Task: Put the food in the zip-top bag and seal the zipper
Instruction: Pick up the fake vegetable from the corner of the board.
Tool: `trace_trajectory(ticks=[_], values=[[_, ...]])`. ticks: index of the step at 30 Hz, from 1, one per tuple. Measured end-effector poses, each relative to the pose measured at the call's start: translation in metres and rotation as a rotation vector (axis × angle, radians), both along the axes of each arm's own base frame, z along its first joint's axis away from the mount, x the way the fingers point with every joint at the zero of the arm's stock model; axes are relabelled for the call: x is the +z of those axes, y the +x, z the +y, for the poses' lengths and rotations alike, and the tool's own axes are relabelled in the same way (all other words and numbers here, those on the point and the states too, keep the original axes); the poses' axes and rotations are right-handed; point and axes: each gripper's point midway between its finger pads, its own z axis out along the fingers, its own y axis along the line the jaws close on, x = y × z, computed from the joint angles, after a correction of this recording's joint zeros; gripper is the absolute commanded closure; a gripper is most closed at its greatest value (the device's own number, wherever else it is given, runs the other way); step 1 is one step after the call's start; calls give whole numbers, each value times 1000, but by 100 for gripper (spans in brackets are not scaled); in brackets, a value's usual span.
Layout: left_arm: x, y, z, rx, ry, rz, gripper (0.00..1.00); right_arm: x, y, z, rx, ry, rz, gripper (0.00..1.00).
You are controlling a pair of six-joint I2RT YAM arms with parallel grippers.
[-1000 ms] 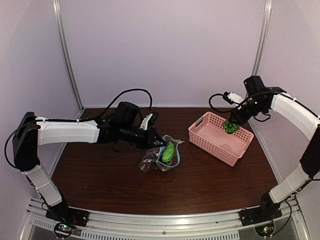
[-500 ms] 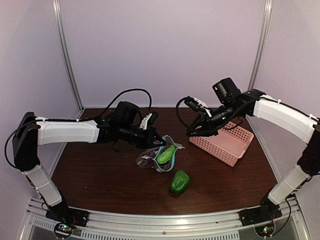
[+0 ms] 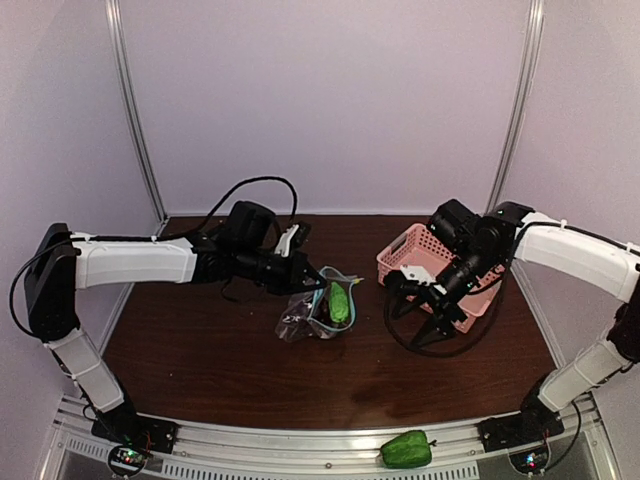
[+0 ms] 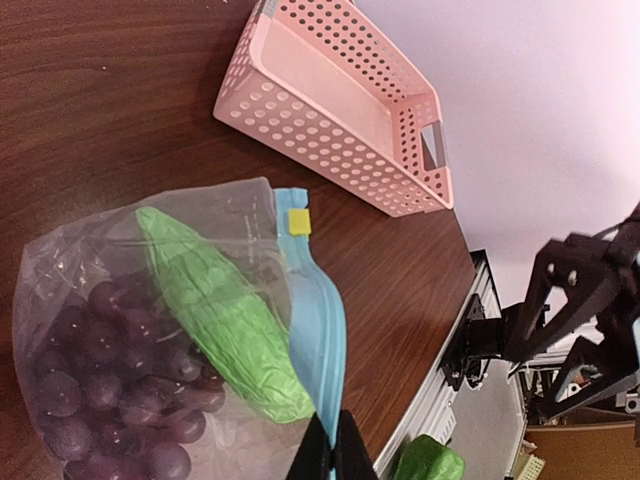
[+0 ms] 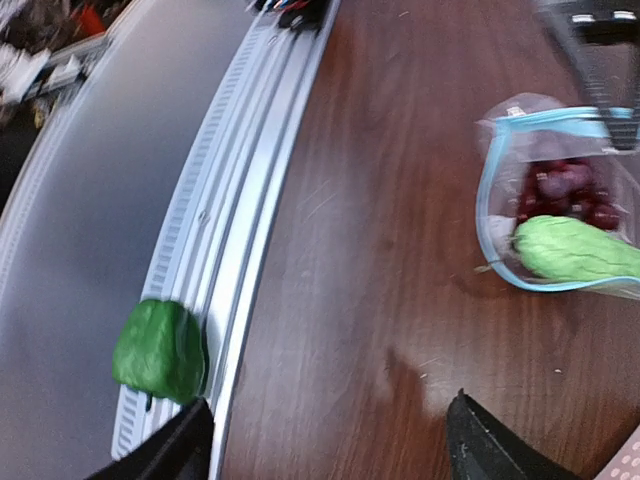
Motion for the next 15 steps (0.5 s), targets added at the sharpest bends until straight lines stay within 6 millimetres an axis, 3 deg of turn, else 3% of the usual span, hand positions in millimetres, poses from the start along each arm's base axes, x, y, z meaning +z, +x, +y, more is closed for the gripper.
trace_trajectory(ticks=[3,9,12,15], values=[[-1,3,2,7,5,-4,100,-25,-45,-19,135,-88,-10,2],[-9,3,7,18,42,3,100,-55,-112,-41,311,-196,-64,0],[-12,3,10,26,59,10,100,-64,-138,-42,375,-224,-86,0],[-15,3,11,35,70,10,100,-79,-151,-36,388,-269,-83,0]])
